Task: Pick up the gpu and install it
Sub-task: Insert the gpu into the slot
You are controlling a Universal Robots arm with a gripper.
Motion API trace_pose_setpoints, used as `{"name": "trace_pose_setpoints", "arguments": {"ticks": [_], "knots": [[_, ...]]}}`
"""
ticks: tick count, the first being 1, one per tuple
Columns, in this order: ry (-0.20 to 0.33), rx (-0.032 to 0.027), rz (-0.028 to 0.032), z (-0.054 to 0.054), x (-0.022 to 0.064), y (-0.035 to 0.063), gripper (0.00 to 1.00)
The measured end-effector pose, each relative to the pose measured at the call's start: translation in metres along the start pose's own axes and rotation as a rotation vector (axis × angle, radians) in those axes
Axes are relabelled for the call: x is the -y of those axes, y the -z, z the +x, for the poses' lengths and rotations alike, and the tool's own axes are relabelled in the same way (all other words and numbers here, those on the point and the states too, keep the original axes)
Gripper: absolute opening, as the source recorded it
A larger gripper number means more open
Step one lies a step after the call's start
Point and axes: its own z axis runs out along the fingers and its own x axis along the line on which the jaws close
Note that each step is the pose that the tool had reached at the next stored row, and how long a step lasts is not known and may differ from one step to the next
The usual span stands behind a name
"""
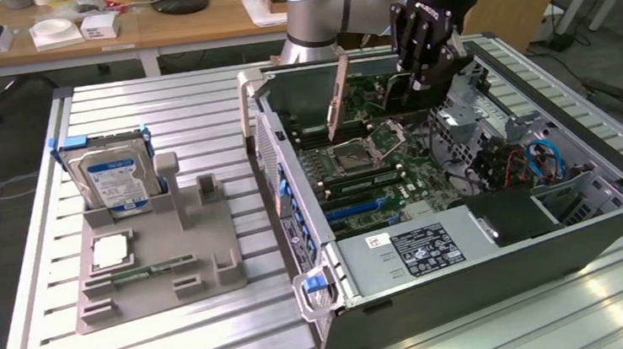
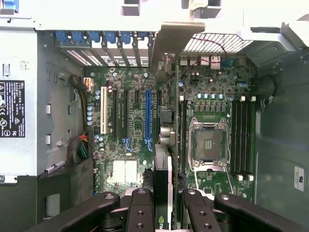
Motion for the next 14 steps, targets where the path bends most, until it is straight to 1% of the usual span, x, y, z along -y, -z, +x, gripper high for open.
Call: {"name": "trace_pose_setpoints", "arguments": {"ticks": [4,8,14], "knots": [[0.000,0.0000,0.0001,0.0000,0.0000,0.0000,0.27],[0.018,-0.0008,-0.0002,0.0000,0.0000,0.0000,0.27],[0.020,-0.0009,-0.0002,0.0000,0.0000,0.0000,0.27]]}}
